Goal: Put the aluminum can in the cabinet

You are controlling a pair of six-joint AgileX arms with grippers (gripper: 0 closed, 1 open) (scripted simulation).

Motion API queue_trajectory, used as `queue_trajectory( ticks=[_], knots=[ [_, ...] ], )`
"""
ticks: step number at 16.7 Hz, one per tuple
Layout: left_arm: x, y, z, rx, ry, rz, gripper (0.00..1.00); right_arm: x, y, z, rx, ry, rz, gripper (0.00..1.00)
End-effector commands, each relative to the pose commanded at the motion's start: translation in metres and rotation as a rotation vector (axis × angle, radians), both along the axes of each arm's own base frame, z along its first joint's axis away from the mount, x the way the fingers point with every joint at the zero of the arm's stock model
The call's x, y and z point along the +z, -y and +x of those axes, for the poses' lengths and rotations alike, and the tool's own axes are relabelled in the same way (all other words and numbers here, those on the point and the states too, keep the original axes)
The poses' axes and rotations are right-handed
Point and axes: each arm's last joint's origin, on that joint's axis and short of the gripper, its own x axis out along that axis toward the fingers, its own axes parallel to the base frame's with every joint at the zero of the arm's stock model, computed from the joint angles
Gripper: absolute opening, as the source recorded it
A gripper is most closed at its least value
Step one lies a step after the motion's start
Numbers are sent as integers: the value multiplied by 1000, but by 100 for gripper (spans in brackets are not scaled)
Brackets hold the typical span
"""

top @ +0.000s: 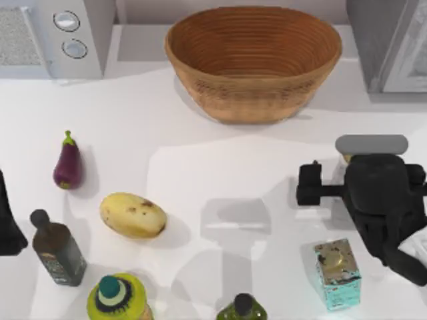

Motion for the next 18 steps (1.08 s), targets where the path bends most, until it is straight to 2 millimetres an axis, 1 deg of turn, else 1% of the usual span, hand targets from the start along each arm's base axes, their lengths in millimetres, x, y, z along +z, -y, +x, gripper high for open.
queue_trajectory(
  ticks=[1,14,15,18],
  knots=[
    [0,0,0,0,0,0,100,0,0,0,0,0,0,100],
    [0,0,0,0,0,0,100,0,0,0,0,0,0,2],
    [0,0,0,0,0,0,100,0,0,0,0,0,0,0],
    [0,0,0,0,0,0,100,0,0,0,0,0,0,0]
  ],
)
